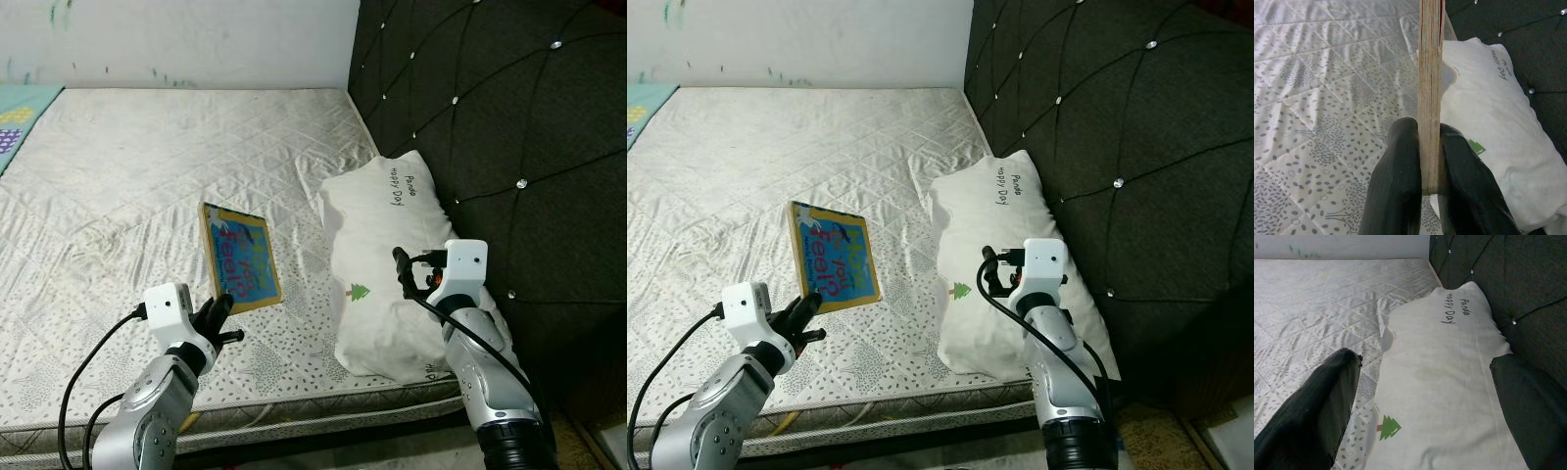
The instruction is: Clean up the room
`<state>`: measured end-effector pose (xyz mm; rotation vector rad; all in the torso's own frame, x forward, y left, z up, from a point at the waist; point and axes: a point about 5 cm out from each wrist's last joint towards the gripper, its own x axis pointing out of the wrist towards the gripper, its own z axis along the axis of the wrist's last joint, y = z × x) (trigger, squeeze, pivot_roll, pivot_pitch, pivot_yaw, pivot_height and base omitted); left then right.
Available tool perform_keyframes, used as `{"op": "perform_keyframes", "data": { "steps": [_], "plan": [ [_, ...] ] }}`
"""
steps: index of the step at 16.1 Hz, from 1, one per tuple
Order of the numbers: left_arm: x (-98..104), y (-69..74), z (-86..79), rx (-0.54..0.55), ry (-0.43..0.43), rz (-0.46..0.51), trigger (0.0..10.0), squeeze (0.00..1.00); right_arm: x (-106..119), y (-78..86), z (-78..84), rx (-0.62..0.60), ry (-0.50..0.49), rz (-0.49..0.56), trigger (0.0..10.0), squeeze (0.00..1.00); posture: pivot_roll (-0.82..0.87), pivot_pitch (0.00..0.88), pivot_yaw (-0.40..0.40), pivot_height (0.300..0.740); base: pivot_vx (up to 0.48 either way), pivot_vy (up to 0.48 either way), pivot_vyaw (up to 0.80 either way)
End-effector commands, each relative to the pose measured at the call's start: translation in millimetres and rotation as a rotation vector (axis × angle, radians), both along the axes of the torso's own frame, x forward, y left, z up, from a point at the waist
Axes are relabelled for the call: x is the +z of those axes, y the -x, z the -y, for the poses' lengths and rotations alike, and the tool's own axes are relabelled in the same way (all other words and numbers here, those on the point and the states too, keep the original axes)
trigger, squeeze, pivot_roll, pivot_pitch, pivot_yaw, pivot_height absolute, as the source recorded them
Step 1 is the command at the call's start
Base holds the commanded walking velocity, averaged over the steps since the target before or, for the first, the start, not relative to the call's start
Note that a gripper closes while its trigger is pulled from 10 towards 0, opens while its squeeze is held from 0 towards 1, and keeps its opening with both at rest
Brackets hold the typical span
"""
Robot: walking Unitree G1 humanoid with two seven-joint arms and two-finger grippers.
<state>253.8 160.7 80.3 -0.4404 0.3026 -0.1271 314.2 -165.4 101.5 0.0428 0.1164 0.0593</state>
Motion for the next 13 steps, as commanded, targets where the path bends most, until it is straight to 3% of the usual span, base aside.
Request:
{"op": "perform_keyframes", "data": {
  "steps": [1, 7, 10, 11, 13],
  "plan": [
    [13, -1.8, -1.9, 0.005, -0.010, 0.068, 10.0, 0.00, 3, 1.3, 0.4, 0.002, -0.009, 0.011, 10.0, 0.00, 0.03, 0.117, -0.043, 0.740, 0.000, 0.000, 0.00],
    [23, -4.3, -12.9, 0.086, -0.035, 0.144, 10.0, 0.00, 0, 4.4, -8.7, 0.066, -0.029, -0.010, 10.0, 0.00, 0.04, 0.138, -0.050, 0.740, 0.000, 0.000, 0.00],
    [48, 9.8, -30.2, 0.138, -0.218, 0.347, 10.0, 0.00, -3, 19.7, 1.2, 0.066, -0.048, -0.044, 10.0, 0.00, 0.04, 0.153, -0.058, 0.740, 0.000, 0.000, 0.00],
    [52, 14.7, -31.5, 0.150, -0.269, 0.376, 10.0, 0.00, -5, 27.0, 4.9, 0.068, -0.044, -0.051, 10.0, 0.00, 0.04, 0.154, -0.058, 0.740, 0.000, 0.000, 0.00],
    [54, 21.2, -30.8, 0.166, -0.285, 0.384, 10.0, 0.00, -5, 32.0, 10.1, 0.059, -0.046, -0.057, 10.0, 0.00, 0.04, 0.155, -0.057, 0.740, 0.000, 0.000, 0.00]
  ]
}}
